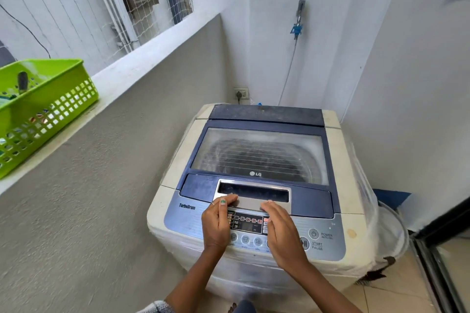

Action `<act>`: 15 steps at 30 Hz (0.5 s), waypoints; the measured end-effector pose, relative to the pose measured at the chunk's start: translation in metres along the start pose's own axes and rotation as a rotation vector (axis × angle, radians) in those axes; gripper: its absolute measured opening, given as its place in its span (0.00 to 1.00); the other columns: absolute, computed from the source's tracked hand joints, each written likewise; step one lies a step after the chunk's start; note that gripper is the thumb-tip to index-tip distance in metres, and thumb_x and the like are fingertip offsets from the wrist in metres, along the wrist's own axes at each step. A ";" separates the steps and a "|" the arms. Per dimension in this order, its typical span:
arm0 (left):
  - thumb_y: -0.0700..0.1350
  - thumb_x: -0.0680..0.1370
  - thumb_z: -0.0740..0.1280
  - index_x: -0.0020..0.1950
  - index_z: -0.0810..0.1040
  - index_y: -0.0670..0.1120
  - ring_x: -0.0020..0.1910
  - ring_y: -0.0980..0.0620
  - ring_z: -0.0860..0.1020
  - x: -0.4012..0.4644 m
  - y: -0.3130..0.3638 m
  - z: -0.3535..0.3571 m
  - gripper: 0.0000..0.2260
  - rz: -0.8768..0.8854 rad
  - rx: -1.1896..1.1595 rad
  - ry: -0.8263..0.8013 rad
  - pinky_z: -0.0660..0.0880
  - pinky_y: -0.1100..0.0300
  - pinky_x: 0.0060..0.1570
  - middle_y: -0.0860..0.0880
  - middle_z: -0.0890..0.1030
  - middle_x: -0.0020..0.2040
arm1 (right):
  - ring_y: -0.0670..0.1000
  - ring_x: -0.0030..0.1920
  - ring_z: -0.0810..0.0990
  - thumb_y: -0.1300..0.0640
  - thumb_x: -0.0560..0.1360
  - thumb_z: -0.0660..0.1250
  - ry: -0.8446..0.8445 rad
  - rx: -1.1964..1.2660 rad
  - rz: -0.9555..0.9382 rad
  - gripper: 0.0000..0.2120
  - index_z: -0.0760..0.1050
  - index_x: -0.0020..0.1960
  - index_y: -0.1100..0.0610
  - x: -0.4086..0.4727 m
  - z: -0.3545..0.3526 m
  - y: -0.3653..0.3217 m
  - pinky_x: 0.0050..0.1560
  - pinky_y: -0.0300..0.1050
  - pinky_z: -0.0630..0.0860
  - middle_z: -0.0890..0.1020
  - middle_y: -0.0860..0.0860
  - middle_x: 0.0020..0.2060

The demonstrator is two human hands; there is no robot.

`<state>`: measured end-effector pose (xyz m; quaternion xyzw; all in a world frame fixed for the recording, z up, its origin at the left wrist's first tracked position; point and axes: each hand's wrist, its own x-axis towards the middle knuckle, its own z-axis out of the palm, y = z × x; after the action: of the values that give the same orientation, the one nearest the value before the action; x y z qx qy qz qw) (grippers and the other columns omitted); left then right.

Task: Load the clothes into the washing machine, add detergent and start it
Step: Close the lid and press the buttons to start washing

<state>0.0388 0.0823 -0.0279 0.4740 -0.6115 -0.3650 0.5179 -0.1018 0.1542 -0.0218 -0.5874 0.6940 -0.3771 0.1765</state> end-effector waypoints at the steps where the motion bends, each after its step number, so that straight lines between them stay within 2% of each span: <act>1: 0.52 0.78 0.52 0.51 0.83 0.44 0.47 0.57 0.82 -0.001 0.002 0.000 0.21 0.016 0.025 -0.009 0.79 0.58 0.49 0.52 0.84 0.47 | 0.41 0.67 0.65 0.57 0.76 0.49 -0.029 -0.022 -0.004 0.23 0.71 0.67 0.57 -0.001 -0.002 0.000 0.69 0.29 0.52 0.73 0.50 0.66; 4: 0.53 0.78 0.53 0.55 0.82 0.47 0.52 0.59 0.80 -0.006 0.004 -0.002 0.20 0.087 0.142 -0.062 0.77 0.58 0.53 0.55 0.83 0.51 | 0.47 0.69 0.67 0.56 0.76 0.51 -0.033 -0.088 -0.017 0.22 0.69 0.68 0.57 -0.006 -0.006 0.000 0.70 0.34 0.53 0.72 0.50 0.67; 7: 0.56 0.79 0.52 0.64 0.77 0.50 0.59 0.59 0.76 -0.012 0.003 -0.002 0.21 0.111 0.255 -0.142 0.74 0.56 0.60 0.57 0.80 0.57 | 0.48 0.70 0.66 0.56 0.75 0.53 -0.022 -0.134 -0.011 0.23 0.70 0.68 0.55 -0.014 -0.011 0.002 0.70 0.37 0.53 0.71 0.50 0.68; 10: 0.57 0.79 0.51 0.69 0.72 0.52 0.67 0.62 0.69 -0.020 0.001 -0.001 0.23 0.151 0.388 -0.196 0.62 0.53 0.72 0.60 0.73 0.66 | 0.49 0.70 0.66 0.55 0.75 0.52 -0.005 -0.170 -0.002 0.23 0.69 0.69 0.54 -0.022 -0.017 0.005 0.69 0.37 0.52 0.71 0.49 0.69; 15: 0.59 0.78 0.50 0.71 0.69 0.53 0.71 0.62 0.63 -0.035 0.005 -0.003 0.24 0.186 0.460 -0.238 0.55 0.55 0.75 0.59 0.69 0.70 | 0.49 0.72 0.64 0.53 0.74 0.51 -0.005 -0.195 0.014 0.25 0.67 0.70 0.54 -0.029 -0.028 0.005 0.69 0.39 0.51 0.68 0.48 0.70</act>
<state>0.0410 0.1169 -0.0326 0.4747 -0.7757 -0.2207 0.3526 -0.1170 0.1905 -0.0130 -0.5980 0.7310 -0.3050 0.1229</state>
